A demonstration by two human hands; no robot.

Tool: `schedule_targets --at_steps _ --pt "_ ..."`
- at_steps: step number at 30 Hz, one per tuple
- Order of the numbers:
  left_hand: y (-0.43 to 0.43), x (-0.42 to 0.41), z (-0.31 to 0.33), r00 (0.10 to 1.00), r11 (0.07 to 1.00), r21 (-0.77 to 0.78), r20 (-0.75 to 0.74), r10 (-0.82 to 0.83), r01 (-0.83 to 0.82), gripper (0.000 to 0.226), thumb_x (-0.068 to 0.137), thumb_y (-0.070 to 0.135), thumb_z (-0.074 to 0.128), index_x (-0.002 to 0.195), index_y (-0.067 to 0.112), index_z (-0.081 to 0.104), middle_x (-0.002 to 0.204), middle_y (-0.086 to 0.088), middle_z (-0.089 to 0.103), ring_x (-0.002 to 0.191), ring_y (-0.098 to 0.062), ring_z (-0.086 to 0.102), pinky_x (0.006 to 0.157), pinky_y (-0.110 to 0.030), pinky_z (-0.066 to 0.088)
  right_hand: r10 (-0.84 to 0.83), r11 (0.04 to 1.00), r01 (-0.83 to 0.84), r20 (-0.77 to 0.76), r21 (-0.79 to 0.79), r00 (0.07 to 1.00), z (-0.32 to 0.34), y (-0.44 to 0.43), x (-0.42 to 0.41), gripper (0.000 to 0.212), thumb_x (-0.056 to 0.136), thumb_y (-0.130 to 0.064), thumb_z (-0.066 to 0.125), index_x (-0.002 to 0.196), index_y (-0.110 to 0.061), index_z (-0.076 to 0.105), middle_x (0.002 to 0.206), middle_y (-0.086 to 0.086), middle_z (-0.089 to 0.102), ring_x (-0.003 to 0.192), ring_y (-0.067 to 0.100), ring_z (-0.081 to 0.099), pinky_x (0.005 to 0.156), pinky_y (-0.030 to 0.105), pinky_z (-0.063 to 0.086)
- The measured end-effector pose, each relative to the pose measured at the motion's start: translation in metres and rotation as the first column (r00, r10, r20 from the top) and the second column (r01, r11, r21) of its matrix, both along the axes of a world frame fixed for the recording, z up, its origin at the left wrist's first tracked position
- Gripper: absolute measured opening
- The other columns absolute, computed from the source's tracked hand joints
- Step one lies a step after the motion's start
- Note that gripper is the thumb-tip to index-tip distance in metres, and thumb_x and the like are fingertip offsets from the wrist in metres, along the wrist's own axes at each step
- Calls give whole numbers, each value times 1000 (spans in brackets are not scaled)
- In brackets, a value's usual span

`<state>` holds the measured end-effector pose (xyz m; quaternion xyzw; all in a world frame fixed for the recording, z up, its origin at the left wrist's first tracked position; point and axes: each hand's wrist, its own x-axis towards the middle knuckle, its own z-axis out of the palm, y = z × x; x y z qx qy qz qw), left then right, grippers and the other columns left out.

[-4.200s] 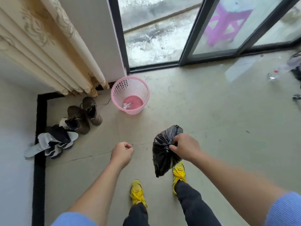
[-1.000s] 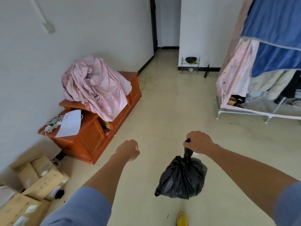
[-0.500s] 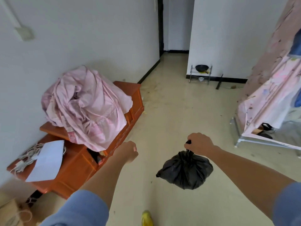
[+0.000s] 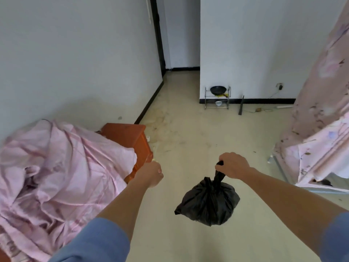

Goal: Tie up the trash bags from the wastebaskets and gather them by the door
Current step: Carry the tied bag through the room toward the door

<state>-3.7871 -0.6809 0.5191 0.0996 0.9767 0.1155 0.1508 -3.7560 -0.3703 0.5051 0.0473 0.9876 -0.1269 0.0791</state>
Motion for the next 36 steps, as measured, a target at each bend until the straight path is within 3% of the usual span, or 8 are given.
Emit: schedule_targets --at_steps 11,16,21,24,26,29,36 --pt "56 -314 -29 991 997 -23 106 76 -74 25 88 21 50 106 12 65 112 -6 68 97 -24 64 77 -30 52 62 998 -60 61 -34 996 -32 48 -331 27 86 -37 58 68 -19 53 65 -4 54 56 12 50 48 26 34" --pt "73 -431 -22 984 994 13 139 109 -112 29 91 18 47 113 8 64 113 -9 67 102 -26 64 86 -35 53 106 994 -106 68 -14 992 -23 63 -479 27 84 -40 60 66 -21 54 68 -3 58 60 12 54 49 26 34" --pt "59 -568 -37 973 991 -48 187 132 -125 22 92 14 45 96 8 65 106 -10 69 87 -22 61 77 -33 50 127 992 -127 56 -9 990 -42 63 -623 22 83 -43 59 73 -23 56 79 -3 60 74 19 57 59 29 41" --pt "52 -664 -53 973 991 -60 193 125 -116 21 91 12 45 93 8 65 103 -11 68 91 -27 65 73 -33 49 79 997 -79 53 -5 995 -54 69 -714 23 84 -42 60 71 -23 55 76 -3 58 72 19 57 56 29 40" --pt "51 -732 -57 974 993 -32 193 114 -110 16 90 10 46 88 9 62 106 -13 69 98 -30 66 79 -36 52 41 999 -41 61 -7 997 -55 74 -776 24 85 -40 60 69 -22 54 74 -2 58 70 19 57 54 28 38" --pt "53 -834 -46 982 993 -32 149 115 -111 25 91 15 48 105 3 65 118 -12 65 108 -29 62 93 -39 51 -3 1000 3 57 7 998 -40 82 -867 24 85 -39 58 72 -20 57 75 -1 59 70 19 57 53 29 39" --pt "87 -1046 -21 994 998 7 93 63 -64 26 91 21 52 109 5 63 114 -13 65 103 -30 62 89 -38 51 -33 999 33 -5 -30 999 -16 95 -1047 21 83 -41 59 75 -22 59 74 -3 57 72 20 55 53 29 36"
